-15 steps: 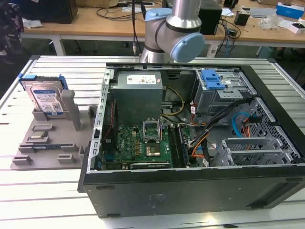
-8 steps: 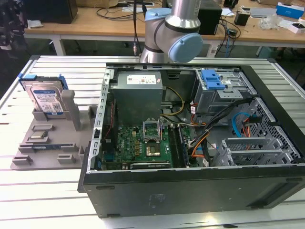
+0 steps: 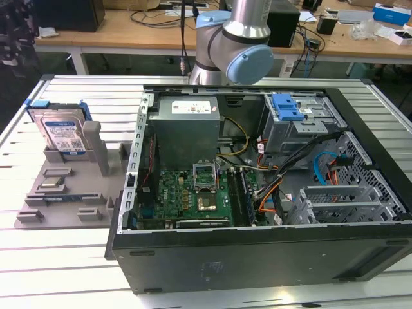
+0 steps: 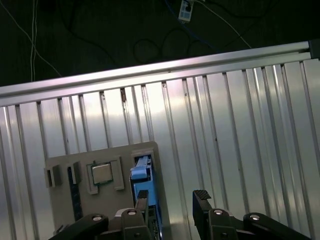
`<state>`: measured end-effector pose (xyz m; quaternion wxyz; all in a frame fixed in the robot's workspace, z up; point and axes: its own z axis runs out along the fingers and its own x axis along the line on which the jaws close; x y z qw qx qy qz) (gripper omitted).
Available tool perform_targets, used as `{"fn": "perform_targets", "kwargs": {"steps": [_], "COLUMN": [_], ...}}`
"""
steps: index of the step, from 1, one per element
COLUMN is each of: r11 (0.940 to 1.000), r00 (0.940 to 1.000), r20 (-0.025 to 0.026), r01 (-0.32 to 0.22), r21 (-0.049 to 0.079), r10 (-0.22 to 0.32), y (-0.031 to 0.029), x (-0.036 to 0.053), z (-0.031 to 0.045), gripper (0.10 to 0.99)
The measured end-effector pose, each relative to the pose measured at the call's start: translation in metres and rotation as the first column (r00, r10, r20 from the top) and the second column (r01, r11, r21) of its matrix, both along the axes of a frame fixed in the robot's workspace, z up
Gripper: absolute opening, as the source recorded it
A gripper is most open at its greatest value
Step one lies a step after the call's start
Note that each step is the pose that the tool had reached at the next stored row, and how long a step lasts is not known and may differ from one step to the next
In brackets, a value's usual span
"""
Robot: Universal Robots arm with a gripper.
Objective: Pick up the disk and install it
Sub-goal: 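Pick up the disk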
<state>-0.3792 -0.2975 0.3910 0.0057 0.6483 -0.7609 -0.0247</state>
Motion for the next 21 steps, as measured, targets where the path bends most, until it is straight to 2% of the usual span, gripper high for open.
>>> {"fn": "perform_targets", "kwargs": {"steps": [7, 15, 21], "r11": [1.0, 1.0, 1.0], "r00": [1.0, 1.0, 1.0], "r20": [-0.0001, -0.0001, -0.0001], "r01": [0.0, 0.0, 0.0], "r21": [0.0, 0.0, 0.0], "r10": [0.0, 0.0, 0.0], "y": [0.0001, 0.0001, 0.0001], "x": [-0.0001, 0.0, -0.0001], "z": [-0.006, -0.0195, -0.0263], "gripper": [0.482, 0.482, 0.482]}}
